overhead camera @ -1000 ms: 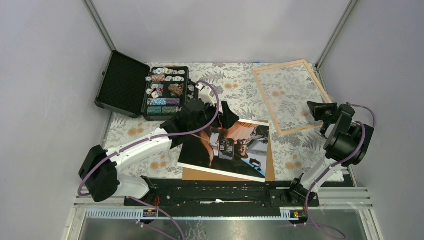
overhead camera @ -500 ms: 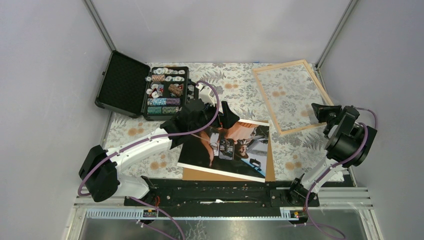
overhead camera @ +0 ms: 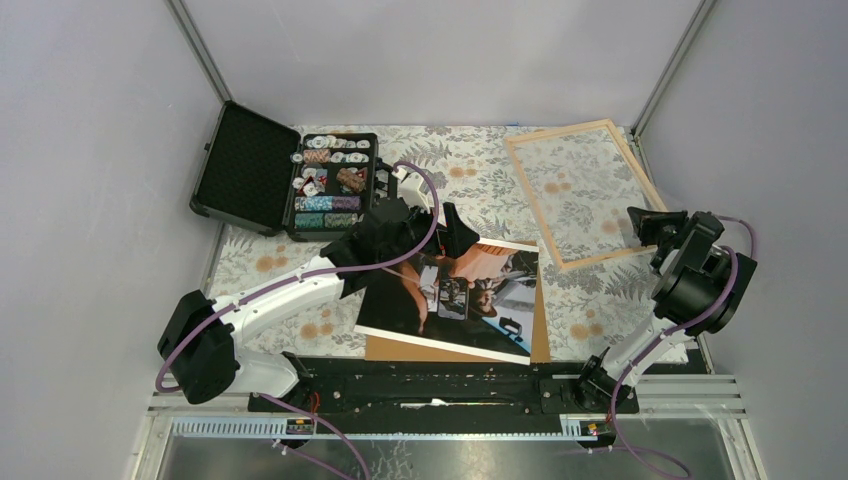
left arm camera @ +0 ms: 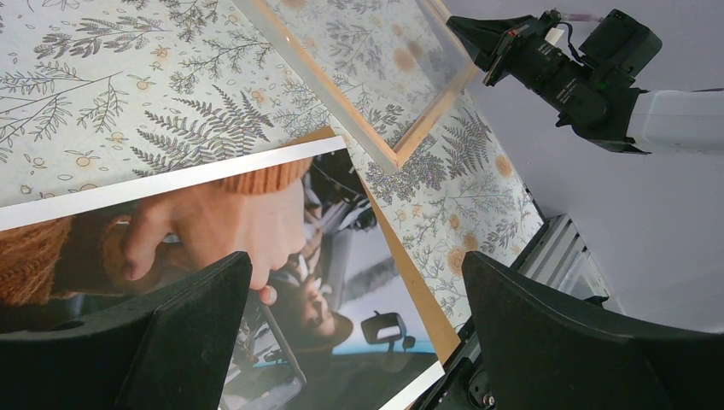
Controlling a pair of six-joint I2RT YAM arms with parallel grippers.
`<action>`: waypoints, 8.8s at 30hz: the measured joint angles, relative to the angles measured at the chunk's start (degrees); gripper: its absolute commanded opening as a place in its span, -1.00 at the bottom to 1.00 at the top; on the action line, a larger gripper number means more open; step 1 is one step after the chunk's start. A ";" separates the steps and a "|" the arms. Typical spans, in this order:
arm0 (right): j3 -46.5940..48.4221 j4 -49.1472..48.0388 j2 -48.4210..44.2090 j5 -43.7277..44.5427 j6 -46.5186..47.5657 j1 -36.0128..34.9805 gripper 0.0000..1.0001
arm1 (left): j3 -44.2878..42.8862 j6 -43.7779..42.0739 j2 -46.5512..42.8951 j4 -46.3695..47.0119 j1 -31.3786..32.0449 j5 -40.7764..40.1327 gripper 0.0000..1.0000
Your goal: Put the photo into the frame
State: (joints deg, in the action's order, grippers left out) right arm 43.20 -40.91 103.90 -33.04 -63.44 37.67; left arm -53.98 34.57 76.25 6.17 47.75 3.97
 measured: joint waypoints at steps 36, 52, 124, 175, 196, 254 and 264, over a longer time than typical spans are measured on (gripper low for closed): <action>0.24 0.98 -0.22 3.52 -0.02 1.77 -1.00 | 0.00 1.05 0.15 1.07 0.00 0.85 0.98; 1.60 2.86 -0.11 3.52 0.20 2.12 -1.00 | 0.00 1.40 0.15 1.22 0.00 1.46 0.97; -6.80 1.46 -3.15 5.55 3.19 -4.94 -1.00 | 0.00 2.54 3.17 1.27 0.00 2.64 0.97; -3.21 -24.94 4.92 -8.35 -22.34 -1.42 -1.00 | -1.92 0.15 10.25 -0.20 0.00 4.37 0.97; -3.21 -26.80 5.09 -6.97 -22.99 -2.49 -1.00 | -1.92 0.15 10.25 -0.20 0.00 4.35 0.97; -3.19 -28.76 6.84 -8.11 -21.70 -4.70 -1.00 | -1.92 0.17 10.25 -0.17 0.00 4.37 0.97; -2.14 -28.83 6.84 -9.14 -18.47 -4.70 -1.00 | -1.92 0.20 10.25 -0.13 0.00 4.42 0.97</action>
State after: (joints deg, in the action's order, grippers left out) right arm 41.06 -69.73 110.74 -42.17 -81.91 32.97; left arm -55.90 34.76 86.50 6.04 47.75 8.38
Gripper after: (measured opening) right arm 0.018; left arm 0.987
